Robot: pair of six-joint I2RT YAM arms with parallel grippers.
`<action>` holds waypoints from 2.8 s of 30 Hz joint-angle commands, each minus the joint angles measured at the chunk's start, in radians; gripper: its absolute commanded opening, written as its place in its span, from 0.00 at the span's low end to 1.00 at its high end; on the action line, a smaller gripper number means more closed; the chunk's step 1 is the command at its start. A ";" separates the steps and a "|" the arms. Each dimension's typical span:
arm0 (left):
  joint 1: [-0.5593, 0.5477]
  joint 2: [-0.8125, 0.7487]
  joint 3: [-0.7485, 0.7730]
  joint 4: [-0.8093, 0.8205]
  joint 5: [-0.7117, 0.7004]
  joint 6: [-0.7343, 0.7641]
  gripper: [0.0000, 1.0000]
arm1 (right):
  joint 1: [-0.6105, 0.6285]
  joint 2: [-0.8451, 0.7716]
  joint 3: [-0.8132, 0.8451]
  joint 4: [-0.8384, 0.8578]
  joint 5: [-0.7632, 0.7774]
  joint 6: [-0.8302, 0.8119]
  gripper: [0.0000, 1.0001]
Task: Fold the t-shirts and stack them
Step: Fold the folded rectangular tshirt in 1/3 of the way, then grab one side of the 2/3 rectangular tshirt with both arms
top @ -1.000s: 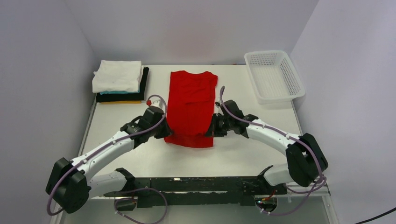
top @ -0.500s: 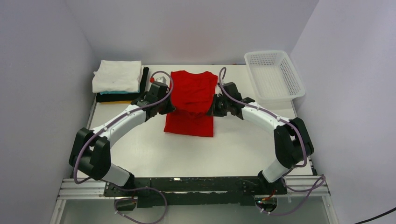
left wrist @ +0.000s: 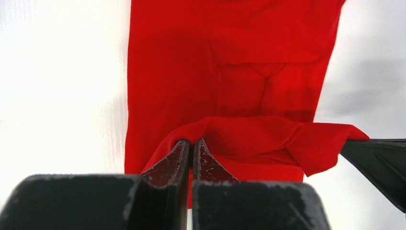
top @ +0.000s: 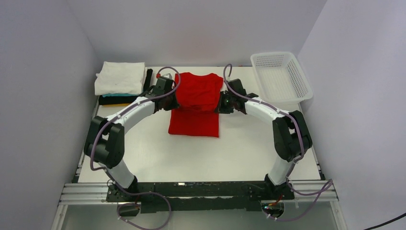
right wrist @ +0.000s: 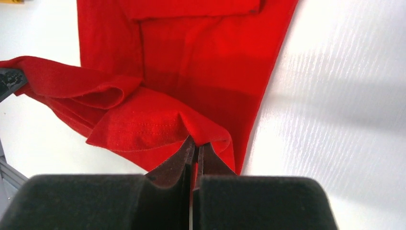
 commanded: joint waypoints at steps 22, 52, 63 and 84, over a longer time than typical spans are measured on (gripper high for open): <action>0.075 -0.074 -0.034 0.052 -0.005 0.016 0.99 | -0.049 -0.036 0.018 0.117 -0.009 -0.020 1.00; 0.077 -0.126 -0.505 0.217 0.168 -0.110 0.57 | 0.020 -0.226 -0.492 0.352 -0.054 0.168 0.87; 0.075 -0.103 -0.537 0.255 0.204 -0.156 0.00 | 0.082 -0.184 -0.447 0.292 0.044 0.159 0.69; 0.046 -0.270 -0.756 0.314 0.204 -0.209 0.00 | 0.148 -0.209 -0.523 0.203 -0.015 0.149 0.00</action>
